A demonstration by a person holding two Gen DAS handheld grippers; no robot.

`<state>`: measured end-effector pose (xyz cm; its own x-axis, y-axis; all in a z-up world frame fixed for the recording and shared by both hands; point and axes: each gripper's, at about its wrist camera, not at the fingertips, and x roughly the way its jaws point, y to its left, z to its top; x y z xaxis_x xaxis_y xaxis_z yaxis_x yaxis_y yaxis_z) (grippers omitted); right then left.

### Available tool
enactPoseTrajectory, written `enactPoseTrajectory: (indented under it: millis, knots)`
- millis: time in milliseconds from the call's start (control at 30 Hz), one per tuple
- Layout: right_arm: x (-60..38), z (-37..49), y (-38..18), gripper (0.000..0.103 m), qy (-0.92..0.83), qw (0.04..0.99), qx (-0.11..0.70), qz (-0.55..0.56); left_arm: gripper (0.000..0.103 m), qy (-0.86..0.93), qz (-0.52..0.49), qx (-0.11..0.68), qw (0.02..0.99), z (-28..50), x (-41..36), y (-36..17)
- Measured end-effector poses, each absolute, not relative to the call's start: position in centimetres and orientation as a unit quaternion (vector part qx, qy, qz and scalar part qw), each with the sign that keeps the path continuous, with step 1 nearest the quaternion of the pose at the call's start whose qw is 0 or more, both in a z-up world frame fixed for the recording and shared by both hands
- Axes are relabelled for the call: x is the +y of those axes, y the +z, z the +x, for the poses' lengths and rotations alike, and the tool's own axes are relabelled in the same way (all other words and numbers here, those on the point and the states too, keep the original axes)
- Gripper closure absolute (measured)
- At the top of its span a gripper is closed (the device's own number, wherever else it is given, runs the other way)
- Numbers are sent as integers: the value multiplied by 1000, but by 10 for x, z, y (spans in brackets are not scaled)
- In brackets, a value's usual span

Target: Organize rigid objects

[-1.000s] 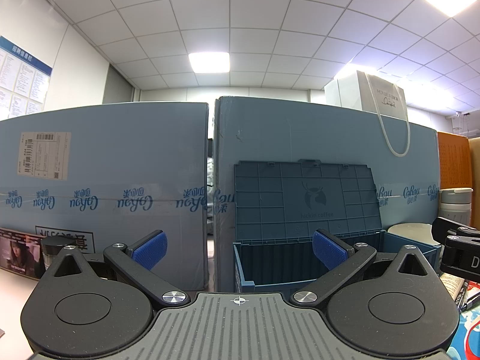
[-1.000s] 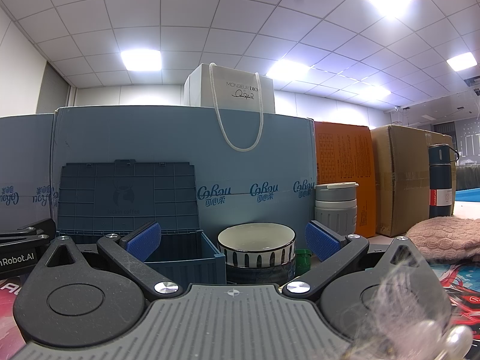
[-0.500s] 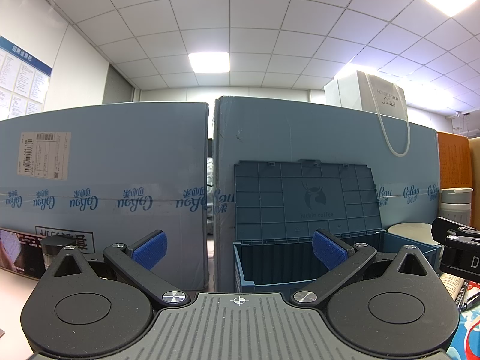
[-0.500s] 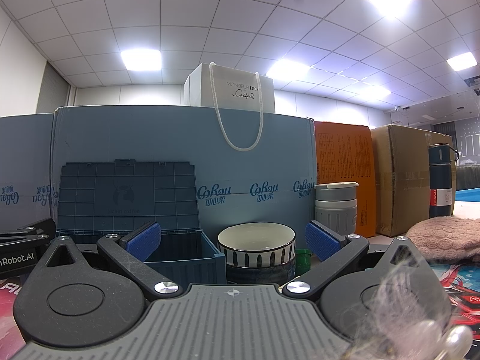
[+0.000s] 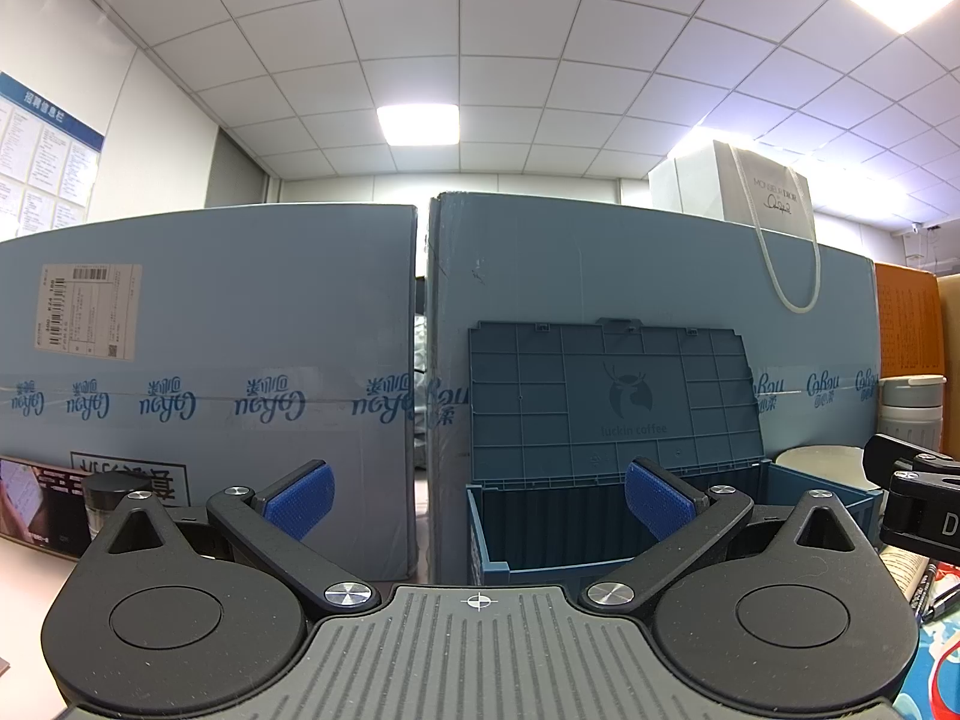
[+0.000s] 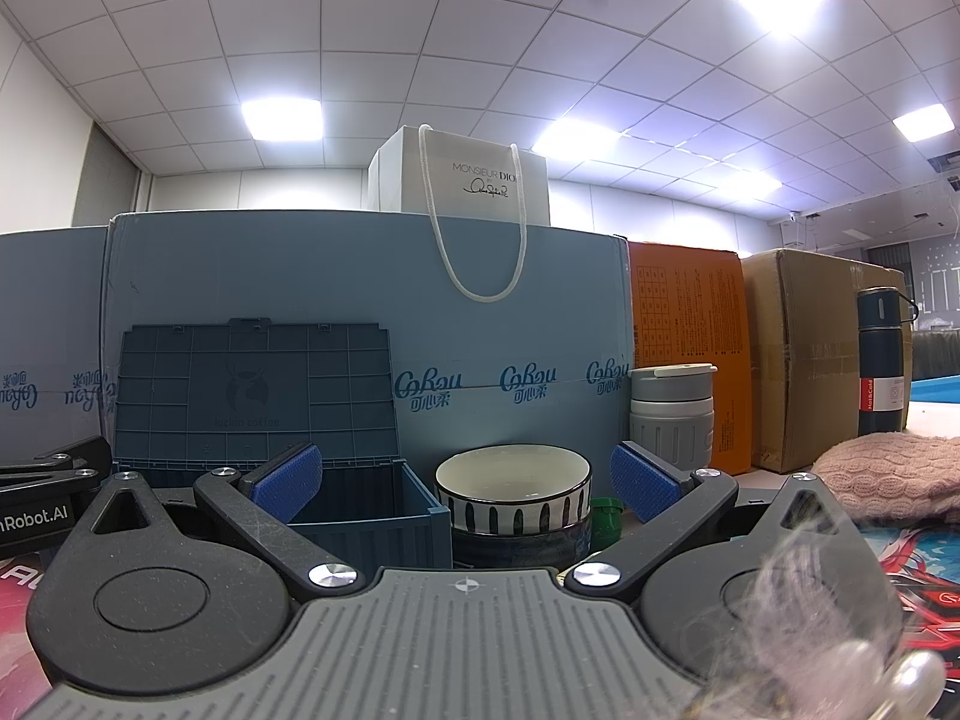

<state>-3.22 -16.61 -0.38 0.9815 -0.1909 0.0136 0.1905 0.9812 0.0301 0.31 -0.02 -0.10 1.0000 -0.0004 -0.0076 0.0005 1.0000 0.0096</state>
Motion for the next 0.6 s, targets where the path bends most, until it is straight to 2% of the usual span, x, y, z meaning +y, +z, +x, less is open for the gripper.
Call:
enactPoseTrajectory:
  millis: [600]
  knots:
    - [-166,-31,-5,0,-96,995,-5,15,0,-6,8,4,1000,4,-1,-2]
